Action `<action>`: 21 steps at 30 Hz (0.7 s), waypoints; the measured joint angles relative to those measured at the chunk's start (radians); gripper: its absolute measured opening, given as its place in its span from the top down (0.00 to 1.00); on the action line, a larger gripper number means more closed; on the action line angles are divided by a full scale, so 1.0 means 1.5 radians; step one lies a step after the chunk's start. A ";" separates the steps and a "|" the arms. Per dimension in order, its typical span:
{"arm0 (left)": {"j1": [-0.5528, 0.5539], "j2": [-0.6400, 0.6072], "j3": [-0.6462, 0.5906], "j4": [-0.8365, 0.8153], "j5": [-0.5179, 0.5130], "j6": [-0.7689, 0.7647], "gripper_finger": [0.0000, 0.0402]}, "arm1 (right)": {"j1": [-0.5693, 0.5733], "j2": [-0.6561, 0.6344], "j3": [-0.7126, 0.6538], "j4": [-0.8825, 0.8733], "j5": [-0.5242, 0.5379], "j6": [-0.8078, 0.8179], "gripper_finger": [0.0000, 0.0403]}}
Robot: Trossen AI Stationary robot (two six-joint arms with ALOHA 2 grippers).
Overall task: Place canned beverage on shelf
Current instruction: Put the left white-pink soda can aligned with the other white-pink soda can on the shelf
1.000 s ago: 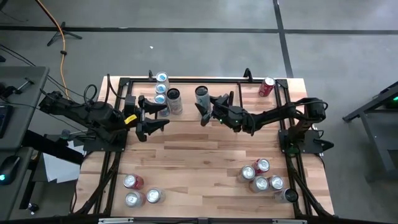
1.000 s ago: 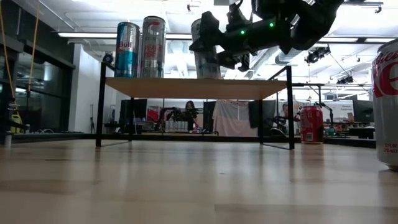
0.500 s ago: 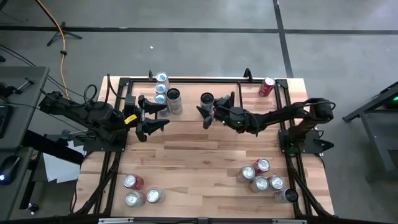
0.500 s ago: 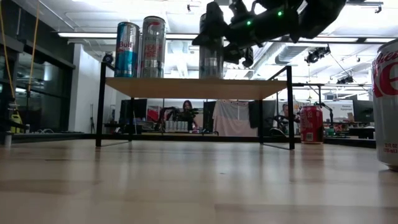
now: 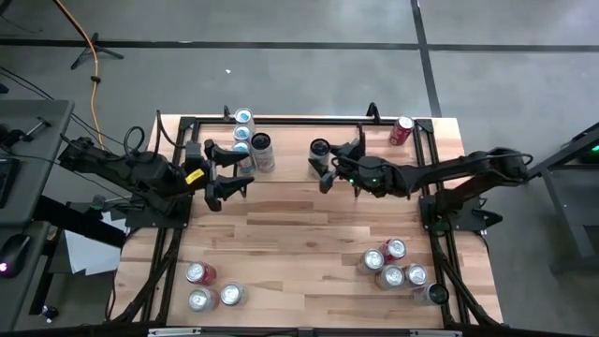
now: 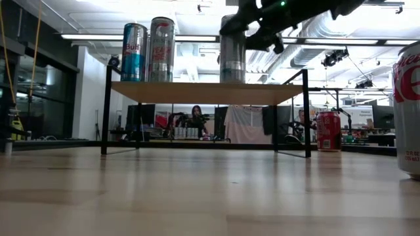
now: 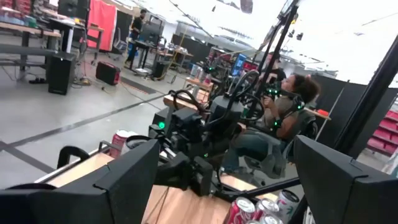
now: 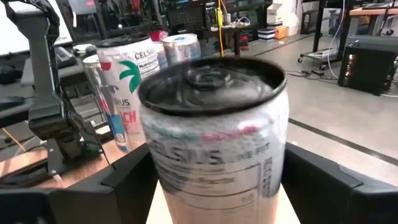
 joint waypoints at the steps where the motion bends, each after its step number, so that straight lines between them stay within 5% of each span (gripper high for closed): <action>1: 0.000 0.000 0.000 0.001 -0.003 0.006 0.23 | 0.000 -0.011 0.000 -0.011 -0.001 0.000 0.27; 21: 0.003 -0.028 0.000 -0.004 -0.047 0.134 0.23 | 0.000 -0.125 0.000 -0.125 -0.003 0.001 0.27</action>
